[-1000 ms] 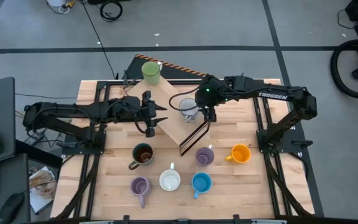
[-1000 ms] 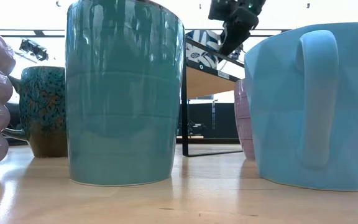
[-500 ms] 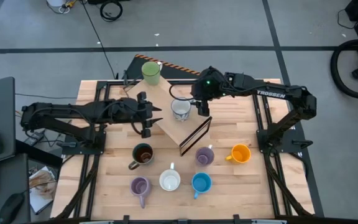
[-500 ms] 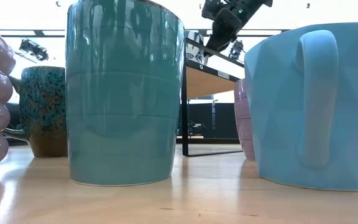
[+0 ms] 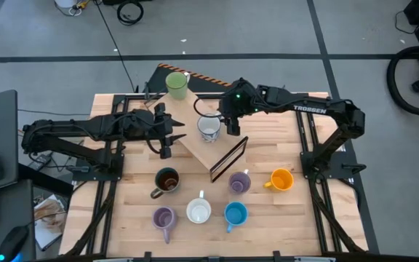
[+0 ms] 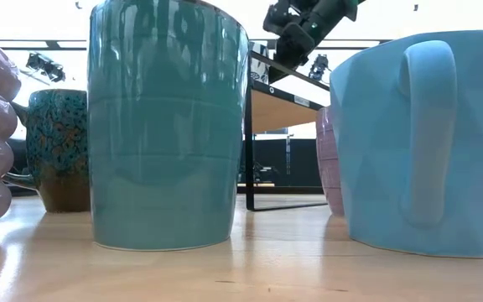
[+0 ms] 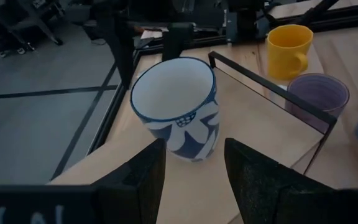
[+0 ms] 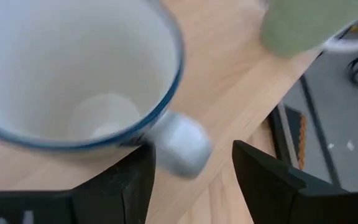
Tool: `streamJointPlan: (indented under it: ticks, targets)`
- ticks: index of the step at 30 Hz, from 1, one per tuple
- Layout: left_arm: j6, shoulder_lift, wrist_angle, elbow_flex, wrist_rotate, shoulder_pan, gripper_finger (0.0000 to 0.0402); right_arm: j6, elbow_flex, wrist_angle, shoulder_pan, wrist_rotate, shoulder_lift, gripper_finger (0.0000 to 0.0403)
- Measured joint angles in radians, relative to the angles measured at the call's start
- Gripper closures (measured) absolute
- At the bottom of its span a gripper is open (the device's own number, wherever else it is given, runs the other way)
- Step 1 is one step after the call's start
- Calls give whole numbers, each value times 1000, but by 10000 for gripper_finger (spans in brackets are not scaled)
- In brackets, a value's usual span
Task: Place coffee mugs
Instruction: Put the blue patterned mug on the shelf
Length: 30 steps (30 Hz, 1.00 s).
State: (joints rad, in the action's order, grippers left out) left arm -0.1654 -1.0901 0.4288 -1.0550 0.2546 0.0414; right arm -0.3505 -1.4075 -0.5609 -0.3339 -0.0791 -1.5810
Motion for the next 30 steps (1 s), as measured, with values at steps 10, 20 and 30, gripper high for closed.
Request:
streamJointPlan:
  ticks: [10, 20, 30]
  targets:
    - [52, -5, 22, 0, -13, 0, 230, 67, 0, 61, 0, 8, -28, 229]
    - [79, -5, 40, 0, -13, 0, 230, 125, 0, 86, 9, 37, -54, 290]
    - [97, -56, 45, 0, -31, 0, 230, 153, 0, 146, 11, 60, -55, 354]
